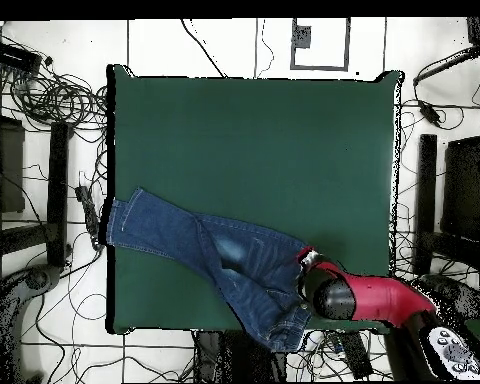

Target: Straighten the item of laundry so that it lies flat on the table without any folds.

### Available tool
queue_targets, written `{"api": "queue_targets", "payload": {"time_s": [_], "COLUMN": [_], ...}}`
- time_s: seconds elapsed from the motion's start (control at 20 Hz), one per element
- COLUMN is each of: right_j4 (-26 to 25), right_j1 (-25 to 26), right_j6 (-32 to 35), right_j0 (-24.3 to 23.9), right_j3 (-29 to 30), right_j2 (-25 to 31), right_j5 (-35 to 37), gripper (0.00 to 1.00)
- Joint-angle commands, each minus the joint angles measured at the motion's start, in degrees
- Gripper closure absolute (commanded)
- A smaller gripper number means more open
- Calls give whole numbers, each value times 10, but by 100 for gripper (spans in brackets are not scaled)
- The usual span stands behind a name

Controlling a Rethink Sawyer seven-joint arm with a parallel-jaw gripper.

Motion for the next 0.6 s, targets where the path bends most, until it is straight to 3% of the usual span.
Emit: {"api": "queue_targets", "payload": {"time_s": [0.05,0.3,0.6], "right_j4": [-23,-7,51], "right_j1": [-27,-19,-49], "right_j6": [-126,-108,34], "right_j0": [4,-15,50], "right_j3": [-69,-50,28], "right_j2": [99,129,81], "right_j5": [81,101,79], "gripper": [100,100,100]}}
